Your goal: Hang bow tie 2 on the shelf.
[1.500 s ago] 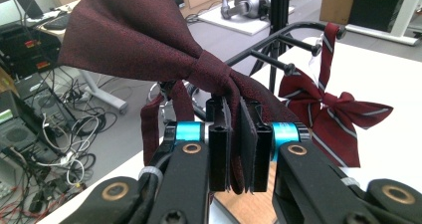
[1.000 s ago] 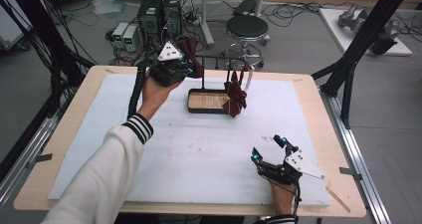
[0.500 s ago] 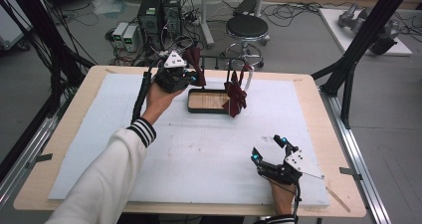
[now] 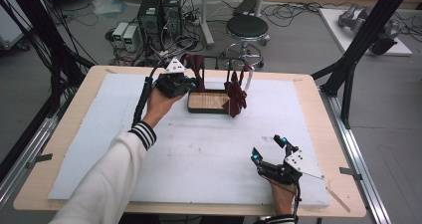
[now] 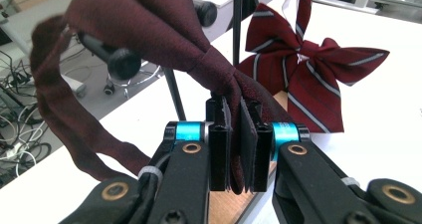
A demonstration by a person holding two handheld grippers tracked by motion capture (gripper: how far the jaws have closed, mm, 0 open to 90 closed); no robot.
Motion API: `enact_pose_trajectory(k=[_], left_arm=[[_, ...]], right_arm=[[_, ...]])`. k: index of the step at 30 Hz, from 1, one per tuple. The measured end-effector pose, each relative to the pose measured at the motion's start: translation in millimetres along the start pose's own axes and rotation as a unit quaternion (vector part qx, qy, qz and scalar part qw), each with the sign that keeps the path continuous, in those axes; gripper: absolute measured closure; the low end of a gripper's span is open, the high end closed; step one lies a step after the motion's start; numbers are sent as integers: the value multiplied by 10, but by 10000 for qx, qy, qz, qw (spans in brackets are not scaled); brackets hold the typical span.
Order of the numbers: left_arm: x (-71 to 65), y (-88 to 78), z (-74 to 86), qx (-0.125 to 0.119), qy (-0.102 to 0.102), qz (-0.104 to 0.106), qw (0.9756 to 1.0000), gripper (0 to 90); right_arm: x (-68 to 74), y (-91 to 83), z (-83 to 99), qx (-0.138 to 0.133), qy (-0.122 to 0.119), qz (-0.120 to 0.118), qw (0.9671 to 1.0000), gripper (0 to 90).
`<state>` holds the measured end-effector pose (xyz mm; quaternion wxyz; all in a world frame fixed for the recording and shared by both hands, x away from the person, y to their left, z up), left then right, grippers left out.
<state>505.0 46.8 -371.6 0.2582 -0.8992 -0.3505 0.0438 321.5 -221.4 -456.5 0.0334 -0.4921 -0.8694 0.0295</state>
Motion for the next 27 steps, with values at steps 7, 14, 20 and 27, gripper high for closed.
enact_pose_trajectory(k=[7, 14, 20, 27], left_arm=[[19, 54, 112, 167, -22, 34, 9999, 831], [44, 98, 217, 335, -57, 38, 9994, 831], [85, 106, 321, 484, -139, 41, 9987, 833], [119, 66, 402, 467, -234, 33, 9986, 823]], right_arm=[[2, 1, 0, -2, 3, 8, 10000, 114], [-1, 2, -2, -14, -11, 8, 10000, 114], [-1, 0, 0, -3, 6, 2, 10000, 114], [1, 1, 1, -7, -18, -26, 10000, 114]])
Point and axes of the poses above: each handheld gripper's, and its own axes: y roughly forward along the jaws, z roughly out of its underside, x roughly to its left, the point moved 8 cm from there along y, roughly forward along the jaws, and after that the axes turned 3 degrees about x, right-handed, at the moved point
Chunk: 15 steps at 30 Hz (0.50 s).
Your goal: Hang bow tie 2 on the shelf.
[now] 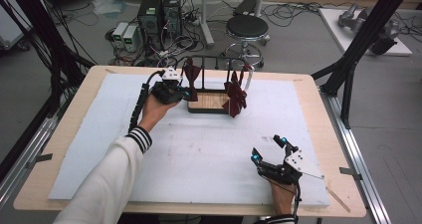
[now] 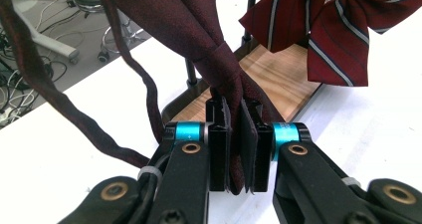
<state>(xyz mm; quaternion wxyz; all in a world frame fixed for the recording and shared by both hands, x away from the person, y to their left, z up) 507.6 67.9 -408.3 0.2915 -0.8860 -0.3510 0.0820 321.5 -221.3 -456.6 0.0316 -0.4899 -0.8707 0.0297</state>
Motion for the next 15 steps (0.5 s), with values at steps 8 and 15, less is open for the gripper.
enact_pose_trajectory(k=[8, 15], left_arm=[[31, -48, -15, -164, -136, 185, 9996, 695], [19, -104, -51, -487, -97, 432, 9978, 390]], right_arm=[[2, -8, 0, -21, 38, -32, 10000, 114], [9, -12, -1, -47, 23, -40, 10000, 114]])
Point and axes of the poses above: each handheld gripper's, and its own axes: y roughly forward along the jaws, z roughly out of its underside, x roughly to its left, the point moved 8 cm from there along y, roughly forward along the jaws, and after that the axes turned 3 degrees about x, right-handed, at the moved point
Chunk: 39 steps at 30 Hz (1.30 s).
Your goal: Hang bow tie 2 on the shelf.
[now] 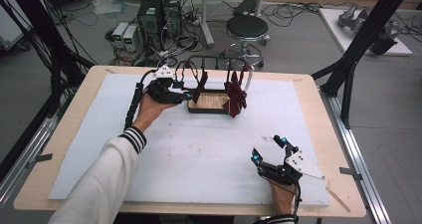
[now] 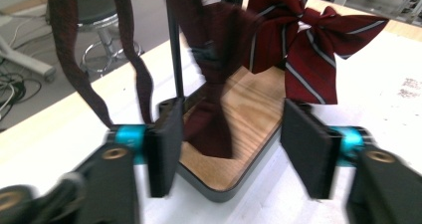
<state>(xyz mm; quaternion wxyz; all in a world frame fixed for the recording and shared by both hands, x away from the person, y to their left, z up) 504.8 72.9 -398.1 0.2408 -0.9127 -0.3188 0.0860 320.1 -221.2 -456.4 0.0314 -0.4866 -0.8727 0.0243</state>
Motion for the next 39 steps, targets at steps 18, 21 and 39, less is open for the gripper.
enact_pose_trajectory(k=[18, 21, 39], left_arm=[[-269, -1069, 274, -1476, 600, 445, 9862, 211], [-276, -1298, 497, -1607, 601, 228, 9849, 208], [-228, -1862, 1521, -1979, -35, -769, 9772, 182]], right_arm=[[11, -3, 1, -5, -86, 37, 10000, 114], [16, -7, 0, -21, -93, 34, 9999, 114], [25, -5, 2, -8, -182, 147, 9997, 114]])
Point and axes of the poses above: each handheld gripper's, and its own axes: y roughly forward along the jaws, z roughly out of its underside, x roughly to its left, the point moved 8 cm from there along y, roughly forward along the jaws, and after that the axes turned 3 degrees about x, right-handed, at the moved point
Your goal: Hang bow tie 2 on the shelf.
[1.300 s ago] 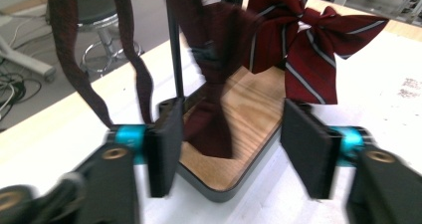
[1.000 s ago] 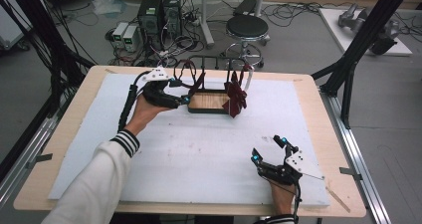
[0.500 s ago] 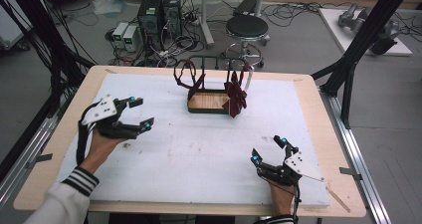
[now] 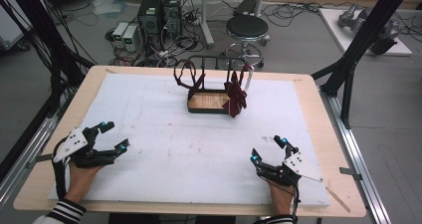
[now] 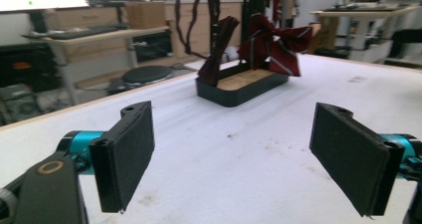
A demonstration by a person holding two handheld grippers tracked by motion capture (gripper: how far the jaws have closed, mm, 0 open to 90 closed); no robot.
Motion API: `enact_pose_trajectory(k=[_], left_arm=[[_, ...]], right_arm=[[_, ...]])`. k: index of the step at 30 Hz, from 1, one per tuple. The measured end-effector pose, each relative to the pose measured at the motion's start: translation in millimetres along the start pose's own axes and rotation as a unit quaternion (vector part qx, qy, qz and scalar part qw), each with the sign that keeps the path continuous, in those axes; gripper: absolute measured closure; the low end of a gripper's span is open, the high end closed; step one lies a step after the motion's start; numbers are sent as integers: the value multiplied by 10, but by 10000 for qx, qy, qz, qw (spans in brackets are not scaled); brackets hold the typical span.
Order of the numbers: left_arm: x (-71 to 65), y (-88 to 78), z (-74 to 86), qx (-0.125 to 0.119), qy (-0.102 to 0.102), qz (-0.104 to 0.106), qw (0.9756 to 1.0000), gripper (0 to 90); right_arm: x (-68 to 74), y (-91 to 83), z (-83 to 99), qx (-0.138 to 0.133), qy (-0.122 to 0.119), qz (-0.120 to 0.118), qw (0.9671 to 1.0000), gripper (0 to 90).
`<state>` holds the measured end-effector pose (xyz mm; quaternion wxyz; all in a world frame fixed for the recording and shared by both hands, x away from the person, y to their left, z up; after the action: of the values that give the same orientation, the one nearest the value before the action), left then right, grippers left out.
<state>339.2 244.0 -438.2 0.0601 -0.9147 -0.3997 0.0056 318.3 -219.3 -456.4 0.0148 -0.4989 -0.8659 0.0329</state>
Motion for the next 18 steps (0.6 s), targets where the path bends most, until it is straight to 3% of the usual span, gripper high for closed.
enact_pose_trajectory(k=[8, 18], left_arm=[[-71, 16, 87, -196, 43, -187, 9996, 185], [-31, -1, 162, -291, -206, -204, 9992, 191]], right_arm=[[-1, -2, -1, -9, -32, 17, 10000, 114], [0, 1, 1, 4, -51, 19, 10000, 114]])
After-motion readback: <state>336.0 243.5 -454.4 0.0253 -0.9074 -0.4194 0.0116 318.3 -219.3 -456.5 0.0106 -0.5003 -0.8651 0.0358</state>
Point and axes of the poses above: each handheld gripper's, and its own axes: y roughly forward along the jaws, z roughly out of its underside, x roughly to its left, the point moved 8 cm from there along y, roughly forward along the jaws, and after that the axes turned 3 degrees about x, right-handed, at the moved point
